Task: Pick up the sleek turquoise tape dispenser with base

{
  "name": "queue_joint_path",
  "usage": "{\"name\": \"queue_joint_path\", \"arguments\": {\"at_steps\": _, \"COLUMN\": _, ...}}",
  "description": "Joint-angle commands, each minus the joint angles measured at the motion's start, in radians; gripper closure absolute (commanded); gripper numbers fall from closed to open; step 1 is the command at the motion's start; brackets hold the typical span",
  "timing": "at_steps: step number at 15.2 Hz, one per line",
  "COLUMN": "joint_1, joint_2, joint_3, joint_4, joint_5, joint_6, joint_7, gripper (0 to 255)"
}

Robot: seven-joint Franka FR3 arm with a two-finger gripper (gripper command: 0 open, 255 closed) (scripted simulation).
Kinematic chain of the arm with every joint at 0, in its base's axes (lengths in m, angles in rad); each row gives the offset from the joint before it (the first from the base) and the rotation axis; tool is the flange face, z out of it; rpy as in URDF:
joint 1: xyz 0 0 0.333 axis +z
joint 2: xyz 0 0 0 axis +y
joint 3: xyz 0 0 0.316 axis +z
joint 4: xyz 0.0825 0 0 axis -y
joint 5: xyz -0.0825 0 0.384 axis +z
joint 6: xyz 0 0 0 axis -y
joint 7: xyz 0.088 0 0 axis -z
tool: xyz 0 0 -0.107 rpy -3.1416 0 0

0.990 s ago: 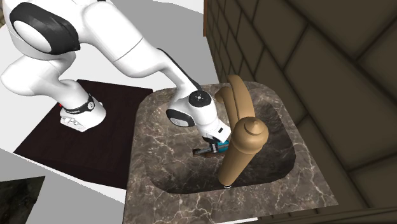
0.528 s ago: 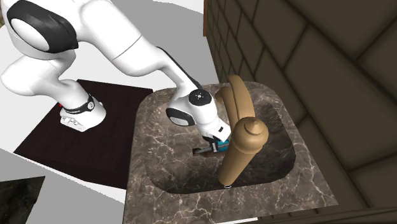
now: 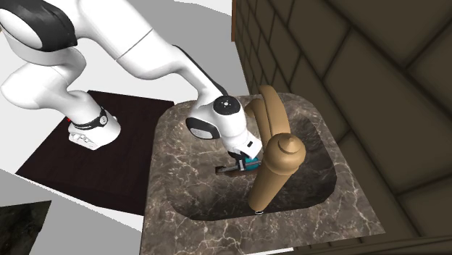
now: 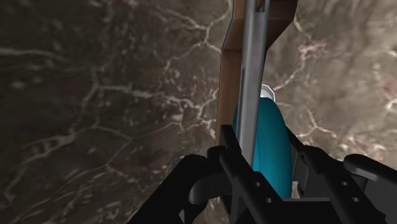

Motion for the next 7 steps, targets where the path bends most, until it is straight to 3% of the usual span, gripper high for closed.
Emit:
{"name": "queue_joint_path", "arguments": {"at_steps": 1, "joint_1": 0.001, "joint_2": -0.044, "joint_3": 0.001, "joint_4": 0.011, "joint_5": -0.001, "joint_6": -0.02, "joint_7": -0.002, "gripper": 255}}
{"name": "queue_joint_path", "arguments": {"at_steps": 7, "joint_1": 0.005, "joint_2": -0.088, "joint_3": -0.004, "joint_4": 0.007, "joint_5": -0.002, "joint_6": -0.06, "joint_7": 0.0, "gripper": 255}}
